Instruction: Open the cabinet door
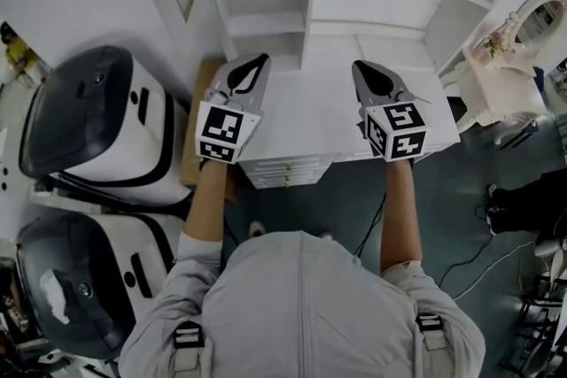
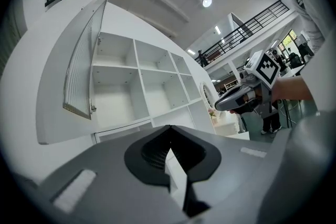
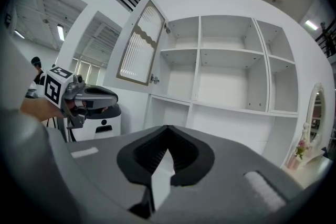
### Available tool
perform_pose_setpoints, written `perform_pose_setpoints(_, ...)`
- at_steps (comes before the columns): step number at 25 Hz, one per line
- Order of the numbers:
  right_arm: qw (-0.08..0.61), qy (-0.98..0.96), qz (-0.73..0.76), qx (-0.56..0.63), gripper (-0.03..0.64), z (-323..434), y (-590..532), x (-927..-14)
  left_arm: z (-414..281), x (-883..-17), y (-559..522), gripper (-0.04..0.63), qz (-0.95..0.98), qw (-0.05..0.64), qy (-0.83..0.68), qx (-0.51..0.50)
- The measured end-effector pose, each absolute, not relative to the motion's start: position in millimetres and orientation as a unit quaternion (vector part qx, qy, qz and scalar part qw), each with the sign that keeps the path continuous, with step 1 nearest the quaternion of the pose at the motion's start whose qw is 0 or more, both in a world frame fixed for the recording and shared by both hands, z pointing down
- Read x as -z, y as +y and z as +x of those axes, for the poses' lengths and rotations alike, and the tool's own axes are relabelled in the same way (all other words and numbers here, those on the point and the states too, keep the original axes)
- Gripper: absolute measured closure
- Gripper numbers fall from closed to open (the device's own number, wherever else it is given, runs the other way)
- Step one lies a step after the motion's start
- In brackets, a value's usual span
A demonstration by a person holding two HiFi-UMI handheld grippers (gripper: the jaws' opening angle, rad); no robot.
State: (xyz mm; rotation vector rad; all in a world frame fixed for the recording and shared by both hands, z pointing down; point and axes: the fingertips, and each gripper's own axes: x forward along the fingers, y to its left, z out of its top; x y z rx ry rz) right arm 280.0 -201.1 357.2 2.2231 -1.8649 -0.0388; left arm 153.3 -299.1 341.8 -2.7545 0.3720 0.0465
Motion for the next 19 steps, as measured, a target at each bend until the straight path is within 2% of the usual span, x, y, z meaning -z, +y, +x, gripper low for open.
perform_pose_setpoints(19, 0.133, -0.643, 0.754, 0.003, 0.617, 274.7, -203.6, -366.1, 159.5, -346.0, -288.8, 0.578, -0.984, 0.149, 0.097, -0.019)
